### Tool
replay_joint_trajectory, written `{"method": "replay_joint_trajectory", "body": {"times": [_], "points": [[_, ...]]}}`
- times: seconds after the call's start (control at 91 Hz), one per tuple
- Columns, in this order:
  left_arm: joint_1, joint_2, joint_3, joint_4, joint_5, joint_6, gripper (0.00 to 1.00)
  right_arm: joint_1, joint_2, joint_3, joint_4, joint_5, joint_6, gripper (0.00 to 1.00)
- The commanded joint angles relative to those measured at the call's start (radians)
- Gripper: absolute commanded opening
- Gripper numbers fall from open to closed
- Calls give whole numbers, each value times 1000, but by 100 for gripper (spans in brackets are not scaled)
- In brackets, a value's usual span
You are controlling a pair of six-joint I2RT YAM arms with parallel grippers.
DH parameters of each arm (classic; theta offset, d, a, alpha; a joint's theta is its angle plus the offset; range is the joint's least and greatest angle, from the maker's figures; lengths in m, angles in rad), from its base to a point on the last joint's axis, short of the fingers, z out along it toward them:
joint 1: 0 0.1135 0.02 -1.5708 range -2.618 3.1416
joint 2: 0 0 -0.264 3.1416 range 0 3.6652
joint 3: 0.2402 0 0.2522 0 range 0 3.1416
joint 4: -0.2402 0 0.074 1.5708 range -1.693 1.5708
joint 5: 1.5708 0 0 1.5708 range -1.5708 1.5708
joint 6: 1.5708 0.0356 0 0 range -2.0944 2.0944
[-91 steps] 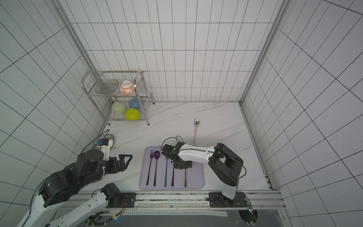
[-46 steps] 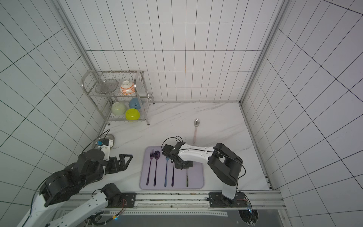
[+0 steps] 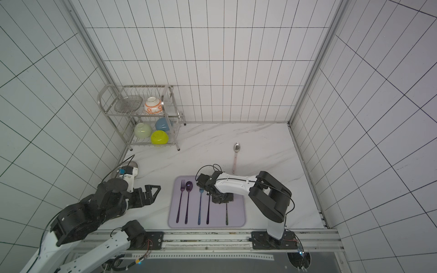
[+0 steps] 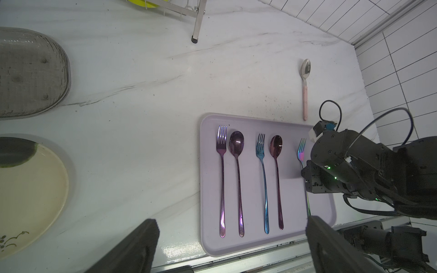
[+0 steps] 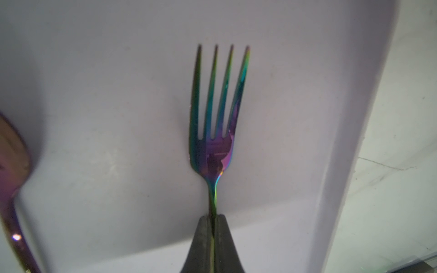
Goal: Set the spoon and fork side by side
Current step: Place the fork on the tray.
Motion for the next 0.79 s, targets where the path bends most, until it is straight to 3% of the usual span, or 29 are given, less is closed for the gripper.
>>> {"method": "replay_joint_trajectory", "body": {"times": [0.0, 0.187, 0.407, 0.615, 0.78], "points": [[2, 0, -11, 25, -7, -6, 98, -6, 16, -16, -13, -9, -5, 12], [2, 4, -15, 31, -7, -11, 98, -6, -22, 9, -51, 10, -29, 24], [1, 19, -27, 49, -8, -16, 99, -59, -164, 34, -109, 34, -79, 31], [3, 49, -60, 101, 7, -24, 98, -294, -267, 55, -97, -24, -248, 42], [2, 112, -66, 144, 14, -23, 98, -519, -172, 172, -54, -122, -439, 45]]}}
